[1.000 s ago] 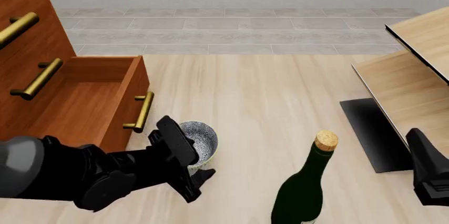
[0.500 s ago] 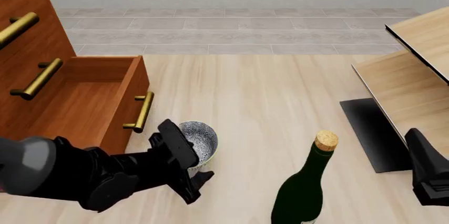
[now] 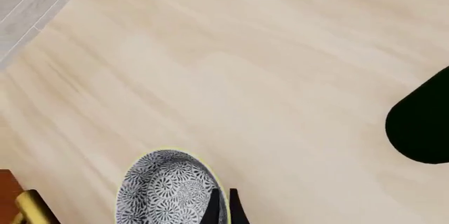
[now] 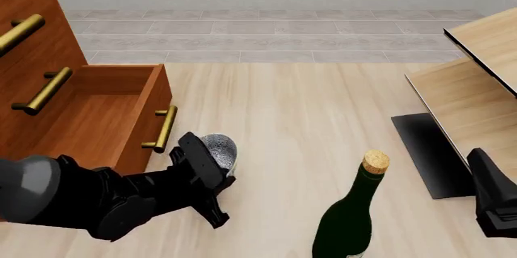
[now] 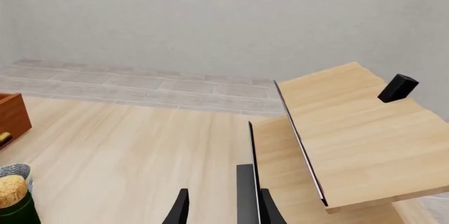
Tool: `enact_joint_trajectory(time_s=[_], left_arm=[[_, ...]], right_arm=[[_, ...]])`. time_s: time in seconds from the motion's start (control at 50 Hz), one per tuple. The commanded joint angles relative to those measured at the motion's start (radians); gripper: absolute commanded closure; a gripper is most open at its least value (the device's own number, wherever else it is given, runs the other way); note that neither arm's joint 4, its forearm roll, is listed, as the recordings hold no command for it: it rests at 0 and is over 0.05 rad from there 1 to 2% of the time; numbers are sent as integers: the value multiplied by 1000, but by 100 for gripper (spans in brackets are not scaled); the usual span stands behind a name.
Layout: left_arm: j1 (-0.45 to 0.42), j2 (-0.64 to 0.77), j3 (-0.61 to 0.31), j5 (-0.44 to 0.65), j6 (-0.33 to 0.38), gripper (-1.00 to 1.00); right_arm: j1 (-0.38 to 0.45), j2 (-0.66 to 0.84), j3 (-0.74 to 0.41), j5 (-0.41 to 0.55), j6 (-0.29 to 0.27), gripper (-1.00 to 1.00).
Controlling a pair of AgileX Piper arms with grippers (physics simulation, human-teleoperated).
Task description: Put the bowl on top of the cabinet.
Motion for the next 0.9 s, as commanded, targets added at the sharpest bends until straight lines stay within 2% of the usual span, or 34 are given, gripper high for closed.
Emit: enact_joint_trajectory(time_s=[0.02, 0.18, 0.24, 0.32, 0.42, 0.54, 0.62, 0.64, 0.68, 0.76, 0.9], left_arm=[[24, -33, 2, -13, 58, 100], [22, -92, 9, 16, 110, 100], [25, -125, 10, 42, 161, 100], [-2, -215, 19, 112, 214, 100], [-23, -287, 8, 202, 247, 100], [-27, -399, -71, 407, 268, 100], [-18, -447, -175, 591, 232, 100], [-15, -469, -195, 620, 243, 100], [24, -453, -247, 668, 247, 100], [38, -483, -316, 768, 253, 100], [32, -507, -384, 902, 262, 100]], right_arm=[[-3, -10, -1, 7, 2, -100], [-3, -12, -2, 8, 6, -100], [-5, -13, -3, 8, 8, -100], [-5, -14, -2, 8, 10, -100], [-6, -17, -2, 9, 12, -100], [-8, -21, -6, 13, 12, -100], [-9, -22, -5, 12, 12, -100], [-10, -22, -5, 11, 13, -100], [-11, -22, -7, 12, 15, -100], [-9, -22, -3, 7, 16, -100], [-11, -23, -8, 12, 19, -100]])
